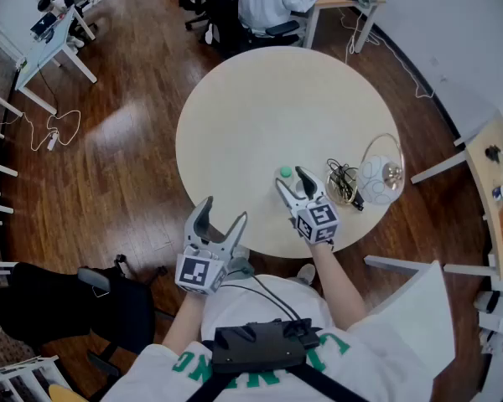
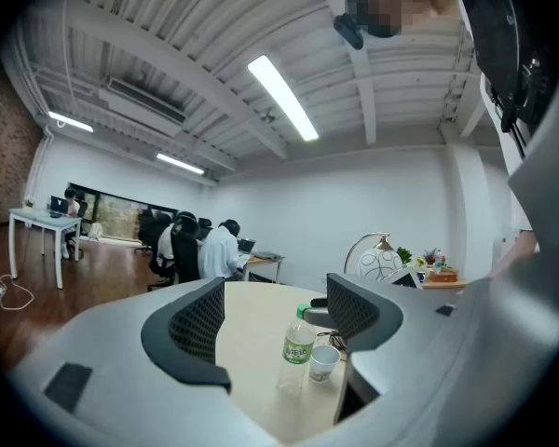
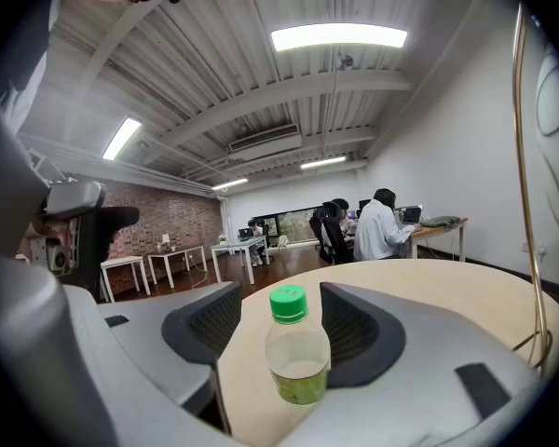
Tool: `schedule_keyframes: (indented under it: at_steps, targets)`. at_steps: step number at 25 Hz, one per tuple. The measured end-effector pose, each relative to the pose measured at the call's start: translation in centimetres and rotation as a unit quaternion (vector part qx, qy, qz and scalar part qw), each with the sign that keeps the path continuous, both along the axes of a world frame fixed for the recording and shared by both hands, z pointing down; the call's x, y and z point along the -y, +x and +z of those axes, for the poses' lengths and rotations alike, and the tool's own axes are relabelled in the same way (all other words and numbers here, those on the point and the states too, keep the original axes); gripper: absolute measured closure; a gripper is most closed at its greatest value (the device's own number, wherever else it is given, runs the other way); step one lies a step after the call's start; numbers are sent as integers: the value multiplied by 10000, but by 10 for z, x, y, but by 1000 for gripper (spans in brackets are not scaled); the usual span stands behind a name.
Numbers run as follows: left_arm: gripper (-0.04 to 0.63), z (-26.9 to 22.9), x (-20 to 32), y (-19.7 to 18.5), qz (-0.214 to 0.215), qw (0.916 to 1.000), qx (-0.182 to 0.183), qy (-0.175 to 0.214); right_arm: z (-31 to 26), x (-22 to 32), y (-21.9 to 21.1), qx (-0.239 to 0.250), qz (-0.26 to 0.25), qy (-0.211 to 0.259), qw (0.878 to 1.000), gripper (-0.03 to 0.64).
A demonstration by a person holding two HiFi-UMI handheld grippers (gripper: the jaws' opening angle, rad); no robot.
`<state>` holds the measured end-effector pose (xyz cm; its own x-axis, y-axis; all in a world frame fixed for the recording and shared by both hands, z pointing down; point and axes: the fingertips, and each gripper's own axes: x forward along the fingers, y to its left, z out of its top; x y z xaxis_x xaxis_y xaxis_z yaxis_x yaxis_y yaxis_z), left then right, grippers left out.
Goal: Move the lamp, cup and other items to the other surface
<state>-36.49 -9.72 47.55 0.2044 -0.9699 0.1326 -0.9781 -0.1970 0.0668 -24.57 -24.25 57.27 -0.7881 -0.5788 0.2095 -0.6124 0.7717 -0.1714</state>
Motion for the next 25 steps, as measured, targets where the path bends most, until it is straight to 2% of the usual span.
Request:
schedule_keyframes:
  at_steps: [4,7,11,15,21,25]
  targets:
    - [258,-3,-3,-14,-57,10000,-47,25,8,6,-14,-299,23,49,9995,363]
    - [258,-1,-4,-17,-44,10000,-71,47,11,12,-15,-467,140,163,9987,438]
    - [258,-3,-1,-8,101,9998,-132,130,-10,0,-15,-408,54,218,9989,462]
    - [258,-9,7,11,312,9992,-158,167,-32,-13,0,-145,34,230,9996,468]
    - [258,-32,20,73,1021,9938,-398,178,-63,-40,43,190,178,465,9986,468]
    - [258,-23,25,114,1761,9839,-134,264,-87,-62,85,352,532,588,9962,469]
